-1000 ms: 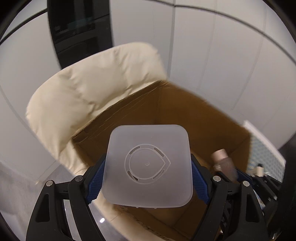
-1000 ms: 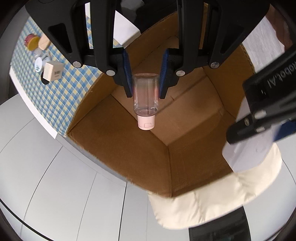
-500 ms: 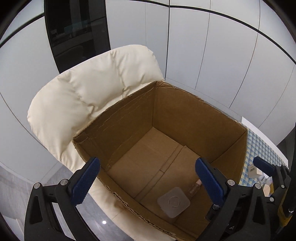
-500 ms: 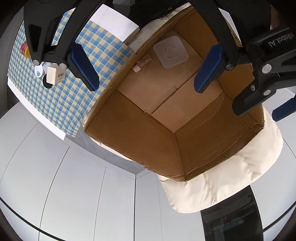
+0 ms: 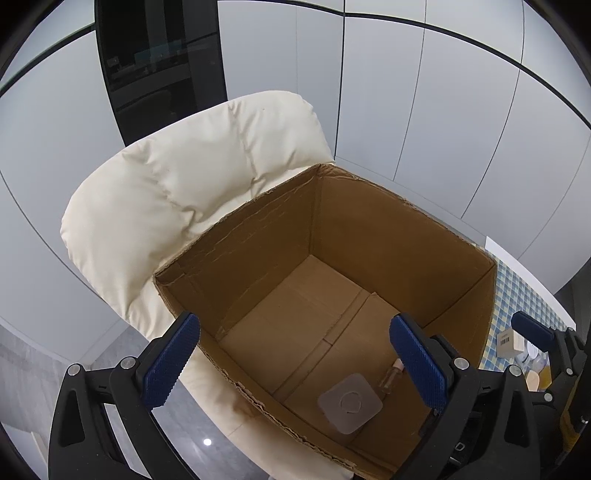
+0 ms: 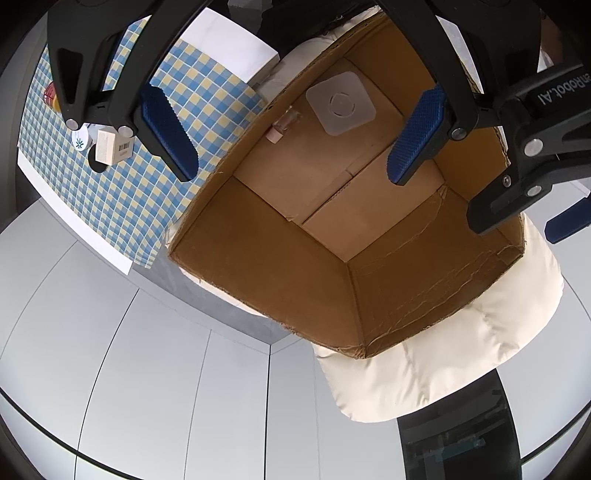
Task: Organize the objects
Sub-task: 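Withdraw both open tools from the box back toward the table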
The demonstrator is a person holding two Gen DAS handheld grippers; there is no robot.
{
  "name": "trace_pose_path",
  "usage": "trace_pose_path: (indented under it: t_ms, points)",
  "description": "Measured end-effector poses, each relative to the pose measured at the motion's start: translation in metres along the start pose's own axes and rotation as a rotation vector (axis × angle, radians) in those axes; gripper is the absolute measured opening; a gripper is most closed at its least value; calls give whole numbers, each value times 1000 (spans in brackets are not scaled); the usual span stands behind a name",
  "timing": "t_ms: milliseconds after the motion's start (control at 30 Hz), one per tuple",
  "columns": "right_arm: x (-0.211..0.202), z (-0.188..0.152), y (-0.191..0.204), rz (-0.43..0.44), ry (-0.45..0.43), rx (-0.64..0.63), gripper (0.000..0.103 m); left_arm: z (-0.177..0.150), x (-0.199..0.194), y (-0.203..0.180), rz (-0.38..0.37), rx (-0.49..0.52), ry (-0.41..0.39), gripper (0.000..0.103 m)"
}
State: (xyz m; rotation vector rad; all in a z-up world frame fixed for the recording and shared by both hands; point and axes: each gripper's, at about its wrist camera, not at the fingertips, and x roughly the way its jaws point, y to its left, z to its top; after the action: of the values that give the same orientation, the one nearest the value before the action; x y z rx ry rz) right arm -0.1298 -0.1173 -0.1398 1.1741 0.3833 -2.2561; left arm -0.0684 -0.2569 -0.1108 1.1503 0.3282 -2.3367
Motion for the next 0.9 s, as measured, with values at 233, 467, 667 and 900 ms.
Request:
trace_pose_path:
  t_ms: [233, 467, 667, 900]
  points:
    - [-4, 1, 1, -3, 6, -2, 103, -1, -5, 2, 4, -10, -3, 102]
    - [-13, 2, 1, -3, 1, 2, 103, -4, -11, 3, -4, -7, -4, 102]
    - [-23, 1, 0, 4, -1, 11, 103, -7, -23, 7, -19, -17, -13, 102]
    - [-38, -4, 0, -6, -11, 7, 103, -14, -38, 8, -29, -14, -22, 102]
